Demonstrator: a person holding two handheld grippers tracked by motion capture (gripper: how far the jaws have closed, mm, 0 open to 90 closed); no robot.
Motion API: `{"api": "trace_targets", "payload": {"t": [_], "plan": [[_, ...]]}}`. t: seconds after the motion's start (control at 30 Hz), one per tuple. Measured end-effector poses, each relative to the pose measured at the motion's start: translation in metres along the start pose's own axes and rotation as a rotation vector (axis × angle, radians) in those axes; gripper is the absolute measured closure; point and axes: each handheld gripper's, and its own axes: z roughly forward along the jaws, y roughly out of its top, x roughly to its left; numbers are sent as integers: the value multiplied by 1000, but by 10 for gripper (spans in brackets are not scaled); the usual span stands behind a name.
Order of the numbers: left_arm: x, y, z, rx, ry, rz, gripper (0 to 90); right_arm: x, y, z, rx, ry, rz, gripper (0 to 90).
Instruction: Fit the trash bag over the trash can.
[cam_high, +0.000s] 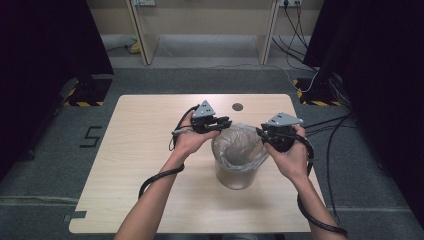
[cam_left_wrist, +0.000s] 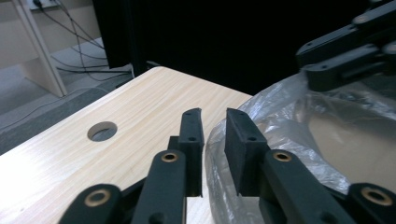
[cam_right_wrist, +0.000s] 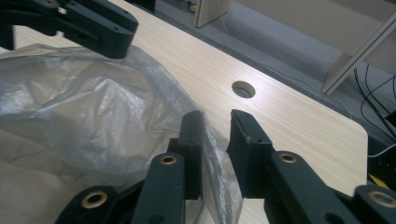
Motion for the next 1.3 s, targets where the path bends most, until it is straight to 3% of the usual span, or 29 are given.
{"api": "trace_targets", "payload": {"t": [0.37, 0.53, 0.97, 1.3], "plan": [[-7, 4, 2, -9, -84, 23, 680, -4, 1, 8, 10, -34, 29, 810], [-4, 5, 4, 18, -51, 22, 698, -5, 2, 10, 10, -39, 36, 807], [0, 3, 11, 66, -50, 8, 889, -6, 1, 16, 24, -38, 41, 784], [3, 3, 12, 64, -10, -29, 896, -8, -1, 19, 35, -35, 49, 752]]}}
